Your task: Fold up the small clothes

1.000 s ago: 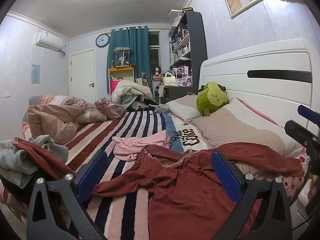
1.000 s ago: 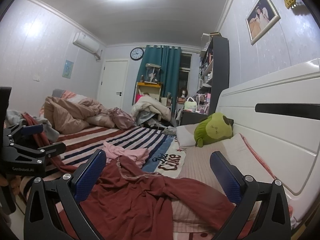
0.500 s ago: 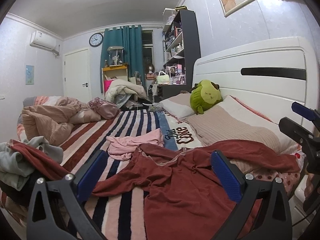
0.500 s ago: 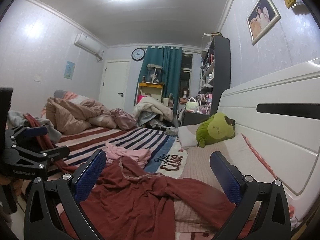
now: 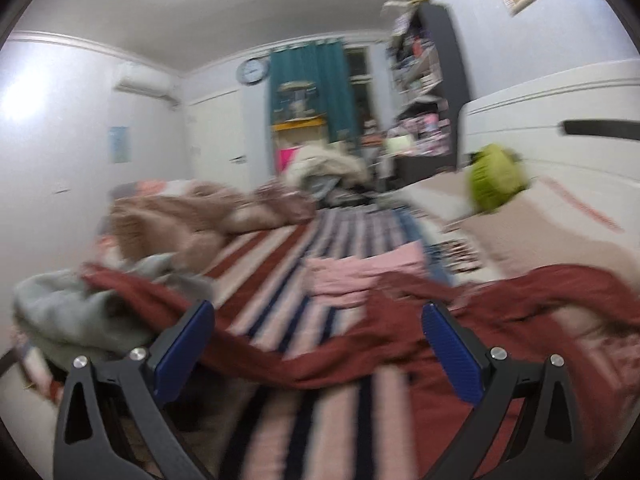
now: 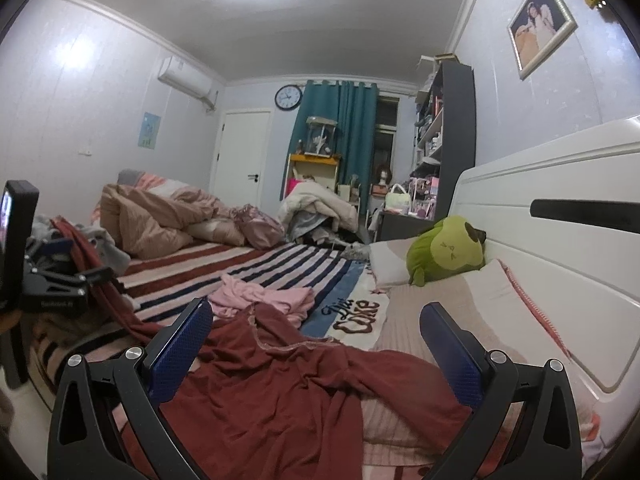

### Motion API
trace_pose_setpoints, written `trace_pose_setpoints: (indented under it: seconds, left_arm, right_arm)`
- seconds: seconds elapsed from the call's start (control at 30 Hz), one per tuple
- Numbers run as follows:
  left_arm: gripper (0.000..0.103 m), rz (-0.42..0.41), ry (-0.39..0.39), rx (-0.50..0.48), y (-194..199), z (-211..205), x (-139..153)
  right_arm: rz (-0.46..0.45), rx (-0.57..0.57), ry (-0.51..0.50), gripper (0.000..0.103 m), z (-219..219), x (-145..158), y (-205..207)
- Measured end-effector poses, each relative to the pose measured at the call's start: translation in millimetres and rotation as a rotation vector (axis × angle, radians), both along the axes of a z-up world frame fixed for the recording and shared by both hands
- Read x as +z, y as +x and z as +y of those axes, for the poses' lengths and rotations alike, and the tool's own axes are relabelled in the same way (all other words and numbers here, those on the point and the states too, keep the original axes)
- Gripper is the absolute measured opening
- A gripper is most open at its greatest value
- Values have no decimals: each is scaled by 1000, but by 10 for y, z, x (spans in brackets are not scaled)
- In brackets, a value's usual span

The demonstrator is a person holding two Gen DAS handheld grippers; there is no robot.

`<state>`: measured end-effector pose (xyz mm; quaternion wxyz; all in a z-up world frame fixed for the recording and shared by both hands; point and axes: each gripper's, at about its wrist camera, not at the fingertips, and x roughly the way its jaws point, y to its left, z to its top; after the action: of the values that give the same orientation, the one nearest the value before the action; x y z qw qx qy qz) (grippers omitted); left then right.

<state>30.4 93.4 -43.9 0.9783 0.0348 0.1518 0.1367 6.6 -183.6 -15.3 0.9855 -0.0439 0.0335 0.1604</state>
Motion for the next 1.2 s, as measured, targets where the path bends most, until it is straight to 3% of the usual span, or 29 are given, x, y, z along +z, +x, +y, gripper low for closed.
trace_pose_setpoints:
  seconds: [0.13,0.23,0.3,0.47,0.6,0.77,0.87,0.9,1.07,1.2]
  left_arm:
    - [102,-17,-71,72,-71,496,-141]
    - [99,5,-180,46,-57,801,-239]
    - [81,24,-231,44,-17,923,-320]
    - [66,25,-242,72,60,1008,-436]
    - [42,28,-230,134,164,1064,-419]
    - [29,18,-206,203,294,1103,-428]
    - [3,27,-169,242,387,1125,-427]
    - [1,25,-167,242,399,1130,-418]
    - [1,-5,-113,38,396,775,-260]
    - [1,-48,-137,-259,377,153,-64]
  right_arm:
    - [20,10,-14,103,52,-36,62]
    - [30,15,-29,103,120,-65,108]
    - [40,21,-36,103,167,-88,164]
    - [69,34,-43,103,259,-152,322]
    - [95,50,-45,103,310,-215,454]
    - [103,76,-25,103,300,-263,538]
    - [105,78,-23,103,305,-267,548]
    - [104,76,-25,103,309,-263,545]
    - [95,59,-17,103,251,-291,572]
    - [96,35,-1,103,111,-336,556]
